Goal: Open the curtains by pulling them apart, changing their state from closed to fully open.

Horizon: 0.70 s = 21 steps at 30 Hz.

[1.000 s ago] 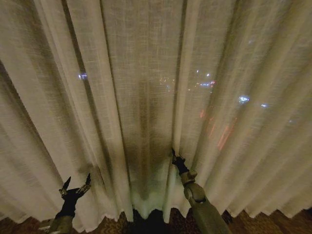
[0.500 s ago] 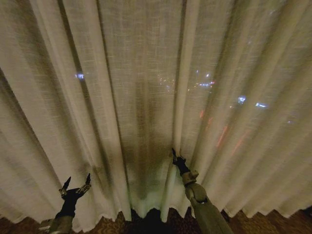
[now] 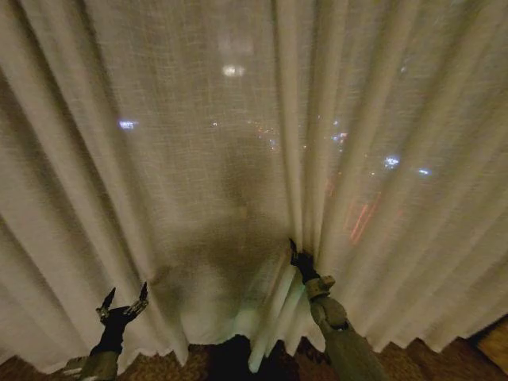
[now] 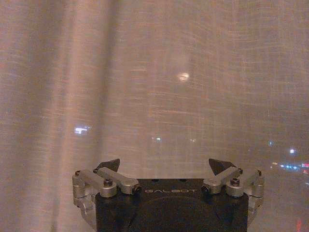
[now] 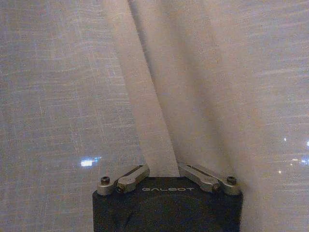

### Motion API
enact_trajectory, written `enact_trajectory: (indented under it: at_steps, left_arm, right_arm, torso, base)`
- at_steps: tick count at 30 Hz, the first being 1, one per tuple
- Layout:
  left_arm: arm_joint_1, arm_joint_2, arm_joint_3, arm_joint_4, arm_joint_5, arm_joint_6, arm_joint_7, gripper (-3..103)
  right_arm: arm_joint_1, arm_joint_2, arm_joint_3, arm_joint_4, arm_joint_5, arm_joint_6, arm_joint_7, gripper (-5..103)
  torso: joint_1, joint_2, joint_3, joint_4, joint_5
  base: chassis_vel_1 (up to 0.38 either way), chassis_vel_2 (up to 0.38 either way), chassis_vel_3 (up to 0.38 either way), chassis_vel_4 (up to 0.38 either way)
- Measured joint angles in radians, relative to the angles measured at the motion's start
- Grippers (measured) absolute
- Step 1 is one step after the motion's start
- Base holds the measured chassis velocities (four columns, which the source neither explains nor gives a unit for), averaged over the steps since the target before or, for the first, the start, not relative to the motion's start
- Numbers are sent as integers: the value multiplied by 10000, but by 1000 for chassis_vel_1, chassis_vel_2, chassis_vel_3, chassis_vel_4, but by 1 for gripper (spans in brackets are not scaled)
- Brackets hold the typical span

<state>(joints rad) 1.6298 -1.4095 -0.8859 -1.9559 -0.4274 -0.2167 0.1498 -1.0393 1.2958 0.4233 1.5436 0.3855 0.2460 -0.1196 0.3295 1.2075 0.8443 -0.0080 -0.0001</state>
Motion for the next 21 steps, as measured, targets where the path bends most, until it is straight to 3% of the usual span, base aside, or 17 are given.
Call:
enact_trajectory:
  at_steps: [21]
  left_arm:
    - [0,0,1,0,0,0,0,100]
  right_arm:
    - [39,61,-12,-110,-192,120,-270,0]
  torso:
    - [0,0,0,0,1]
  base:
    - [-356,-367,338,367]
